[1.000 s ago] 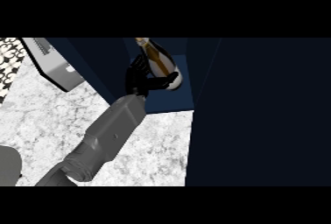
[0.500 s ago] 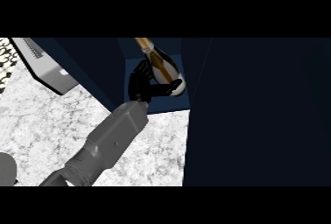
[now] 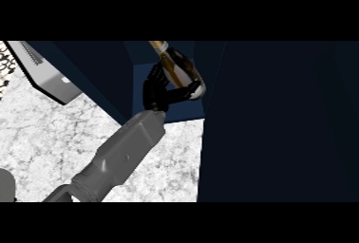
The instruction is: Pick up the wine, place it into the cabinet and close the cabinet
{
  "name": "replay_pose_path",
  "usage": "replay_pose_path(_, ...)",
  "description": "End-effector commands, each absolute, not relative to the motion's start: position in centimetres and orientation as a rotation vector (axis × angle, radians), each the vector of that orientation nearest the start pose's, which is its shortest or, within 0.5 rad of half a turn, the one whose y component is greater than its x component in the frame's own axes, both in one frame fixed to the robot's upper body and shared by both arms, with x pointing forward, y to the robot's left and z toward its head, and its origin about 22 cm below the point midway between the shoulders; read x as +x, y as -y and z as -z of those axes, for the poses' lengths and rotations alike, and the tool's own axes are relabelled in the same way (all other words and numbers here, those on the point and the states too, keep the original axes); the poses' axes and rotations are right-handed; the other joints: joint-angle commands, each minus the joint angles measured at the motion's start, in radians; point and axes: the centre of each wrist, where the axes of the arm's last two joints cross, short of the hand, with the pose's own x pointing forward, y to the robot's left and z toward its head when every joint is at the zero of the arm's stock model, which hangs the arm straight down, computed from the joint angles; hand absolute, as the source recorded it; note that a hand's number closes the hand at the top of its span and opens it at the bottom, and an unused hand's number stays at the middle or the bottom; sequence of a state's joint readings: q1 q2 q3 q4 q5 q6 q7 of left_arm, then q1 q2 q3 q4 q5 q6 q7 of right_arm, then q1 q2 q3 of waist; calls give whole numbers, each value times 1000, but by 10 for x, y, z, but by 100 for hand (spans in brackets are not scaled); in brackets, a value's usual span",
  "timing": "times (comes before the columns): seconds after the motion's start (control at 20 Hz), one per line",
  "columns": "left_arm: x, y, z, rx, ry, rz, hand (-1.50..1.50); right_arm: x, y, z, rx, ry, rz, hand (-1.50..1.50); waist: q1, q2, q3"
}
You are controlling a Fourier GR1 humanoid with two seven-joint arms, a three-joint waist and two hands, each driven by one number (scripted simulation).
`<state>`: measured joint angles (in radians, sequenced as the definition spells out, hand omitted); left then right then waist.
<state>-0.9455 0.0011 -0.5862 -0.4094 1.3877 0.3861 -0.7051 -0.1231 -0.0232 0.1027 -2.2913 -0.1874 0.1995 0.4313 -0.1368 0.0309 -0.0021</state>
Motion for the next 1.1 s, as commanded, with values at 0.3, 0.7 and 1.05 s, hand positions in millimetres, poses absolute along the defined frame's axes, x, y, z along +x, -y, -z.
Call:
replay_pose_path(0.3, 389, -72, 4, -188, 1558, -573, -150, 191, 195, -179, 367, 1951, -329, -150, 12, 2, 0)
replay_pose_path(0.7, 393, -69, 1, -49, 1617, -415, -150, 189, 202, -178, 379, 1964, -310, -150, 1, 2, 2)
replay_pose_path(1.05, 398, -62, -11, -48, 1681, -326, -150, 185, 207, -173, 343, 1959, -284, -150, 30, -5, 2)
